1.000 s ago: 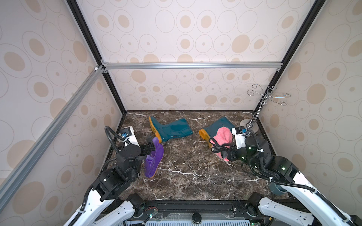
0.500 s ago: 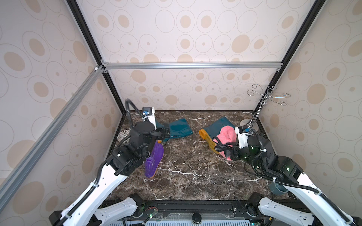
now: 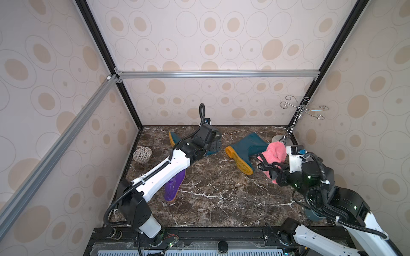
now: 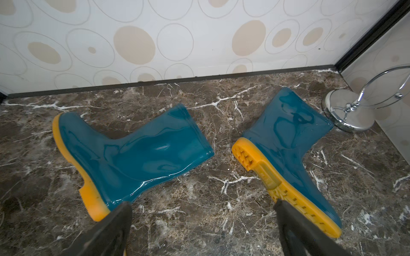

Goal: Wipe the rubber boots with a cloth
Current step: Move the rubber boot to the center of the board.

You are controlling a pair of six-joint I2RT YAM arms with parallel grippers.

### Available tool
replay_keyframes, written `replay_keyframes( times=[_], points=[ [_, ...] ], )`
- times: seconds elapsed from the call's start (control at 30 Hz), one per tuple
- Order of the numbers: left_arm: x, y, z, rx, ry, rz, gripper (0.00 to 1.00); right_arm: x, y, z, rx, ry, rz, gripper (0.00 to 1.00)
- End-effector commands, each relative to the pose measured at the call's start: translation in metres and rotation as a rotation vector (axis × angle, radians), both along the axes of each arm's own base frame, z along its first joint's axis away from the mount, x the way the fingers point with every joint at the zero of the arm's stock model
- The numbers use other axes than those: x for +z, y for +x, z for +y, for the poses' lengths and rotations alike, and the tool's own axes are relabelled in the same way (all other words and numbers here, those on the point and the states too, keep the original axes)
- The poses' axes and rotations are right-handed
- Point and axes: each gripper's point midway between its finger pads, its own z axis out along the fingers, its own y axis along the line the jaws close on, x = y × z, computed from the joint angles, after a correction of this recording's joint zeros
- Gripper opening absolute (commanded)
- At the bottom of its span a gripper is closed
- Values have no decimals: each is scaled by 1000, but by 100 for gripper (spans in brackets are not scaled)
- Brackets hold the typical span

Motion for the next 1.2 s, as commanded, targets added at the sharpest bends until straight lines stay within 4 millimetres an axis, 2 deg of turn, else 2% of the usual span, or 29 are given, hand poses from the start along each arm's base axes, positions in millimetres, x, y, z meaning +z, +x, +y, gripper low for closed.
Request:
replay_keyframes(
  times=[0.0,0.27,0.5,0.67,0.87,1.03,1.17],
  points=[
    [-5,11,-22,-12,-23,26,100,-1,-4,-12,-32,-33,-1,0],
    [-64,44,-55,-2,22,107,100,6,-7,-19,-41,-39,-33,0],
    [-113,69,-54,48,91,121,100,9,-9,-21,-36,-50,-46,0],
    [-143,80,-67,13,76,154,99,12,-10,-23,-32,-64,-64,0],
    [-164,97,-58,34,129,138,97,13,-8,-22,-22,-86,-72,0],
    [-176,113,-38,72,127,134,93,11,-4,-18,-15,-99,-69,0],
    [-184,121,-38,59,147,121,90,8,0,-11,1,-101,-62,0]
  ],
)
